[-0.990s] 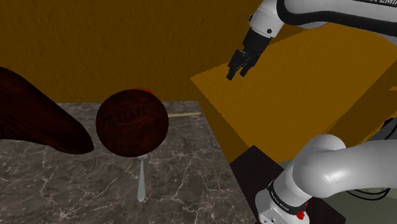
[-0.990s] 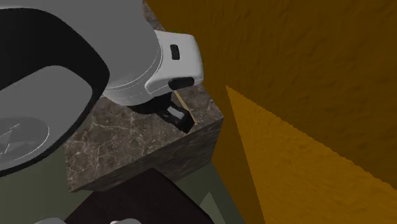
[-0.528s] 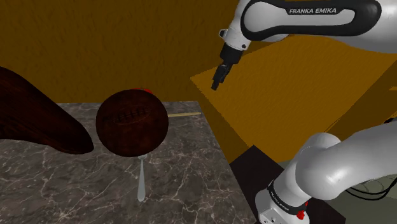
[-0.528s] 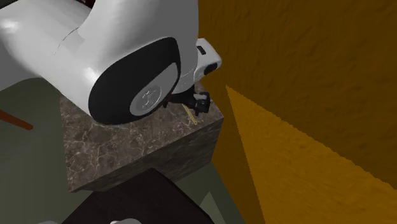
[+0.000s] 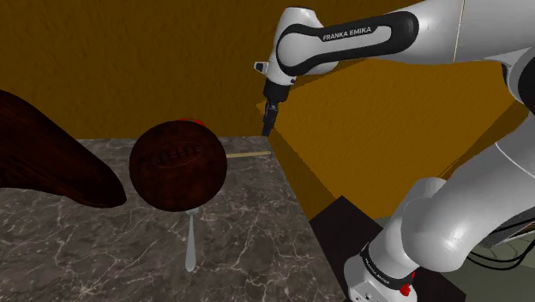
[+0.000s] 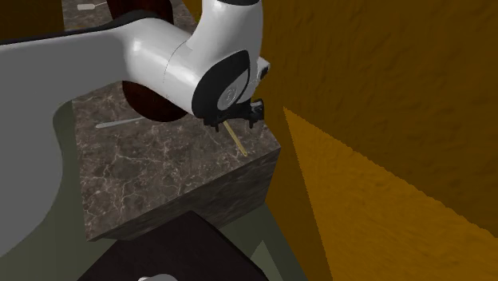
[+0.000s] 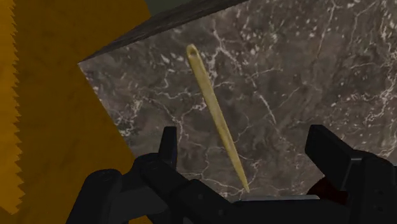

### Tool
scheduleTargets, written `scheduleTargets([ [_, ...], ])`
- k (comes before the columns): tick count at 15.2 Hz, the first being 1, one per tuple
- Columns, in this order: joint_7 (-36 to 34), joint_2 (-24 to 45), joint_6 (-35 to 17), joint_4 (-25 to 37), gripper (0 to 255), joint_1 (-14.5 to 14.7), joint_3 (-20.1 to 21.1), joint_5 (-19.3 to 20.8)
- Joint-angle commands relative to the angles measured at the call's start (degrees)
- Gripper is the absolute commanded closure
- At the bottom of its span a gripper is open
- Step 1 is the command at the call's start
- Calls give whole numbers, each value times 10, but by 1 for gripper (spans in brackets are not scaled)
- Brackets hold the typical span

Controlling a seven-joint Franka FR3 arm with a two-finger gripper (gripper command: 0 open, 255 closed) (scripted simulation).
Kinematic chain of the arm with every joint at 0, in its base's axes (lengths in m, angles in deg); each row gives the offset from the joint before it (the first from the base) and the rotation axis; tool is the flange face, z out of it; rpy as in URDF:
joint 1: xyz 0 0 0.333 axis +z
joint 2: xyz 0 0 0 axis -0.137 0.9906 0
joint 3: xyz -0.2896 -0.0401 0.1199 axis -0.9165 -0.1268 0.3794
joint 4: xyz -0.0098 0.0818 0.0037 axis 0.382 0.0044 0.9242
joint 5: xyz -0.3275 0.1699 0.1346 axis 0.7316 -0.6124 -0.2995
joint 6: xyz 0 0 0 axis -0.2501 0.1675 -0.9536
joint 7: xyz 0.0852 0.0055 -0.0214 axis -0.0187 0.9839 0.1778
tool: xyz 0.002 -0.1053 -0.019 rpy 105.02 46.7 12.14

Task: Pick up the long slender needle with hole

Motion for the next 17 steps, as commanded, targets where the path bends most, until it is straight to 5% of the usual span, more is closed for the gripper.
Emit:
scheduleTargets([
  [1,51,41,-11,18,0,11,2,-2],
  [7,171,143,-40,63,0,33,19,-2],
  [16,176,171,-95,36,0,33,20,-6],
  [17,176,173,-94,38,255,33,20,-6],
])
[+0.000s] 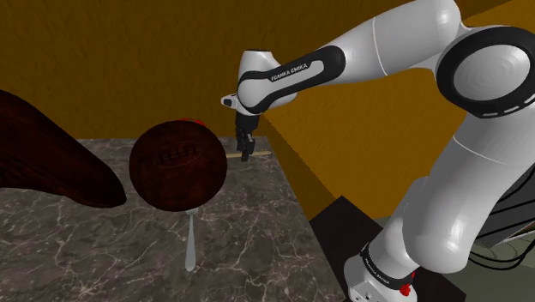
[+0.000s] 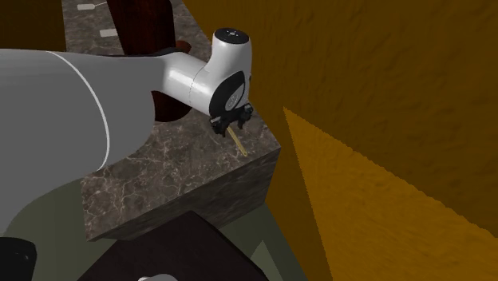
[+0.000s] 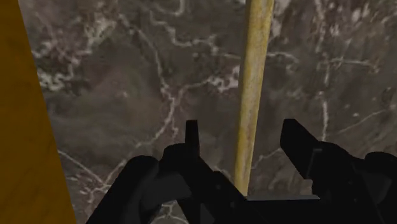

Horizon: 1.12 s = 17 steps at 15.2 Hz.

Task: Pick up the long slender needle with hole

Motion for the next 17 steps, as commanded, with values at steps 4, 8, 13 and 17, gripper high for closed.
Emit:
scheduleTargets([
  [4,2,3,1,2,255,-1,0,-1],
  [8,0,6,-2,1,255,0,1,-1],
  [13,-3,-15,28,11,255,1,0,2],
  [17,-6,-29,57,26,255,0,-1,4],
])
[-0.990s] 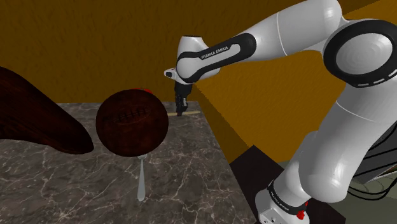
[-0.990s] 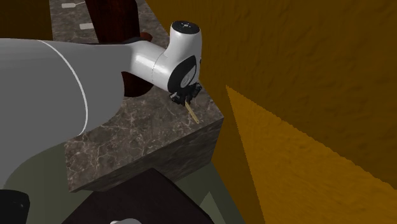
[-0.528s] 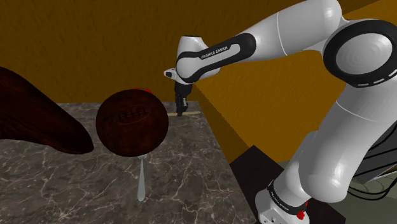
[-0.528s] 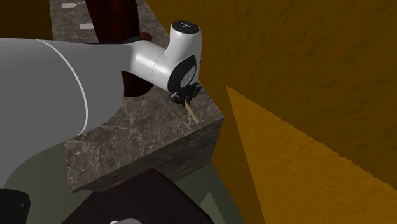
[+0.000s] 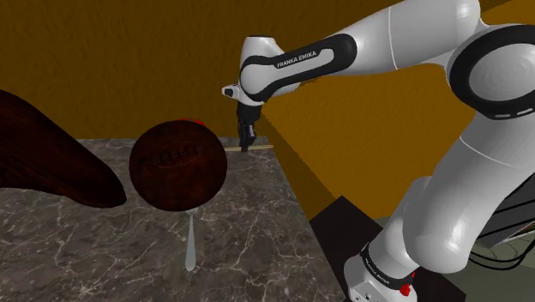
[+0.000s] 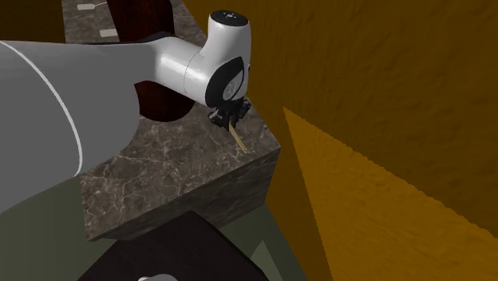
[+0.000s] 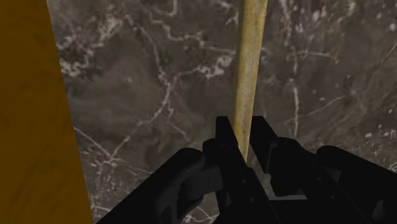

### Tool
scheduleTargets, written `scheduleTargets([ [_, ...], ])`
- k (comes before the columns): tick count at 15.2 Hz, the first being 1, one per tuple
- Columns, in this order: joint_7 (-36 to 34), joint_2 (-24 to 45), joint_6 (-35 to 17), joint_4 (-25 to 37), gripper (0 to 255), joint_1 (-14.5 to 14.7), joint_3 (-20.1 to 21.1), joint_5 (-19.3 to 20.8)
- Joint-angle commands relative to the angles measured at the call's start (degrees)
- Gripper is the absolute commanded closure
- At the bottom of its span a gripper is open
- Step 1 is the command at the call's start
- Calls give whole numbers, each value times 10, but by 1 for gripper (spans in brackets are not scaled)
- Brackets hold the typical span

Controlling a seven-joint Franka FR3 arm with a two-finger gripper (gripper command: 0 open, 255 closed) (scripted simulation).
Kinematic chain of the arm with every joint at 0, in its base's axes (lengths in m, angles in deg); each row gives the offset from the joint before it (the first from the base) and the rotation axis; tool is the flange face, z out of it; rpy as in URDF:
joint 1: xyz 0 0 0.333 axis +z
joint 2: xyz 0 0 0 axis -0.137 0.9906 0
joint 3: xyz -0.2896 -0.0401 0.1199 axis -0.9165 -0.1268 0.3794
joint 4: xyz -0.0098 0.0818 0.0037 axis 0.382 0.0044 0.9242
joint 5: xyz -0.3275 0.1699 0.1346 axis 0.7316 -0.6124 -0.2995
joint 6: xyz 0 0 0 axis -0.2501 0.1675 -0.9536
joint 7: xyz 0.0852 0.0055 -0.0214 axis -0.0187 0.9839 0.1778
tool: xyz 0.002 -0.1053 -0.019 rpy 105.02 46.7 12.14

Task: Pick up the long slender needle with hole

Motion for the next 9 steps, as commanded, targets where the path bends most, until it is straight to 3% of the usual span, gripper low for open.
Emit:
scheduleTargets([
  [1,-1,-5,17,12,255,0,0,1],
  [9,-5,-22,62,40,255,-1,-1,4],
])
